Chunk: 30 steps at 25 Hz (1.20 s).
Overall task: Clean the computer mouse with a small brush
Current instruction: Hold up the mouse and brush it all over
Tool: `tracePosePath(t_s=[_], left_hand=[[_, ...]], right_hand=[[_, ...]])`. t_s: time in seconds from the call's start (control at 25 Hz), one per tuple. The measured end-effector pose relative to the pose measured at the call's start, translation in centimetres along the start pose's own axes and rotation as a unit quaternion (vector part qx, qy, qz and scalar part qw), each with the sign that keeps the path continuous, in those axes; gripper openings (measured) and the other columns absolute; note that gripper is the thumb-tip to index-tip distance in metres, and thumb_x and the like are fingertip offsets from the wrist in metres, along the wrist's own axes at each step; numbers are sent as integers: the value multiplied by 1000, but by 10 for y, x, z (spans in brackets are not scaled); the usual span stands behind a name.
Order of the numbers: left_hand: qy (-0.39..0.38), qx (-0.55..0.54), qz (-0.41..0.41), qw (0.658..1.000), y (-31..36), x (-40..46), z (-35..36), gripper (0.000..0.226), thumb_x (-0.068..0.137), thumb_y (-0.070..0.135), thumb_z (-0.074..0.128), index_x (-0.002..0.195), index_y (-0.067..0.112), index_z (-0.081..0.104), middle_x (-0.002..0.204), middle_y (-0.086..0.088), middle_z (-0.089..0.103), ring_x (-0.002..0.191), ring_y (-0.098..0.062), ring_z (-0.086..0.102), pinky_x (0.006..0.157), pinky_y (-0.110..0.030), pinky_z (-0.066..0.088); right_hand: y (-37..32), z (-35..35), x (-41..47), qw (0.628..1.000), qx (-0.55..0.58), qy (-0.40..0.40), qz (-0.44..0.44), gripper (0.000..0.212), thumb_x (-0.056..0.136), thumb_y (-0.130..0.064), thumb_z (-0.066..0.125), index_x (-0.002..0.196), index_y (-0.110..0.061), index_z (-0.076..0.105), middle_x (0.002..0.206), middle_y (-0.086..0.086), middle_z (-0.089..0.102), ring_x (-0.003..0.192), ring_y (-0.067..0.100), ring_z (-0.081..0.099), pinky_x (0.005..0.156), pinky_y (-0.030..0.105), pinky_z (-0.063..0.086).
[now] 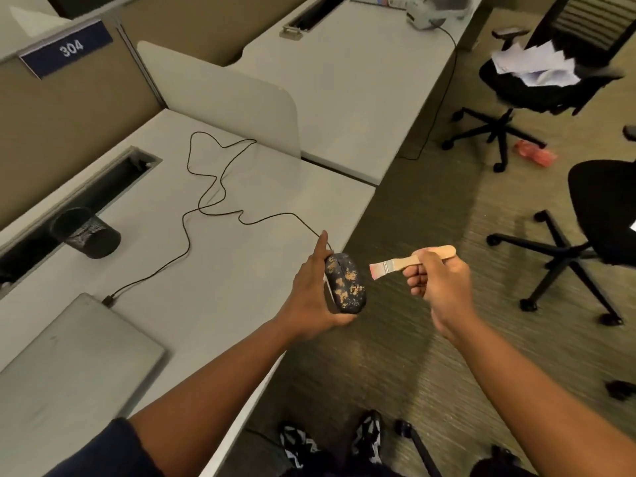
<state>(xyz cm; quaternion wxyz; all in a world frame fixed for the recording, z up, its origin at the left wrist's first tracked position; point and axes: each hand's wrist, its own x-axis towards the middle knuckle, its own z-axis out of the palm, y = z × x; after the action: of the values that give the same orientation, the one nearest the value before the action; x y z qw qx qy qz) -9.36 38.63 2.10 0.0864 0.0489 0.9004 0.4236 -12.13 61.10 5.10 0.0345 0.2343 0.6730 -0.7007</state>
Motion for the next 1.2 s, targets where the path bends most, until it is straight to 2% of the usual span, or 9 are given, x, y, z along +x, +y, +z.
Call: tracePosePath(t_s=[0.16,0.4,0.6,0.72,0.96,1.08,1.12,1.2], left_hand=[[-27,-2,-9,1000,16,-11,18,151,63,35,100,151,62,-20,162,6,31,147,-17,42,118,-50,44],[-59,20,3,998,31,-23,36,152,65,33,99,154,57,-22,164,10,25,150,-13,35,121,-49,40],[-97,34,26,994,31,-25,36,147,67,37,96,152,59,-23,164,14,21,152,-9,28,126,-48,33],[-123,29,29,992,28,-24,33,147,68,36,96,152,58,-22,166,15,19,154,-9,26,126,-48,33],[-138,5,28,990,21,-27,25,147,70,30,97,151,60,-23,166,14,20,153,-6,28,125,-38,34],[-132,-5,26,991,17,-26,25,148,70,26,98,150,62,-22,164,13,23,151,-3,31,116,-12,34],[-129,-6,28,991,16,-26,25,149,69,27,98,150,63,-22,164,13,24,150,-3,32,112,-7,33],[-122,-7,33,992,16,-27,26,149,68,28,98,151,60,-22,162,14,26,150,-4,34,114,-13,35]], right_hand=[[-3,-26,-4,999,41,-29,6,16,100,-15,54,103,-5,66,72,7,69,58,13,58,51,25,44],[-1,-42,-3,995,73,-65,20,14,102,-18,56,101,-9,66,69,4,69,56,11,58,48,23,44],[6,-47,3,987,112,-84,83,17,103,-28,61,101,-12,67,70,1,68,56,8,58,50,21,45],[11,-42,4,981,126,-90,114,22,104,-28,60,106,-8,68,70,2,68,56,8,57,48,20,46],[19,-32,6,981,106,-95,134,24,105,-25,58,110,-3,67,71,3,67,56,9,57,46,20,46],[22,-34,9,981,100,-95,135,22,106,-23,57,108,-3,67,72,4,66,57,10,56,47,20,46],[22,-35,9,982,96,-96,132,23,106,-23,57,109,-3,67,72,4,66,57,10,56,48,20,46],[23,-37,9,985,82,-98,120,23,106,-22,56,110,-2,66,71,4,67,57,9,57,49,21,47]])
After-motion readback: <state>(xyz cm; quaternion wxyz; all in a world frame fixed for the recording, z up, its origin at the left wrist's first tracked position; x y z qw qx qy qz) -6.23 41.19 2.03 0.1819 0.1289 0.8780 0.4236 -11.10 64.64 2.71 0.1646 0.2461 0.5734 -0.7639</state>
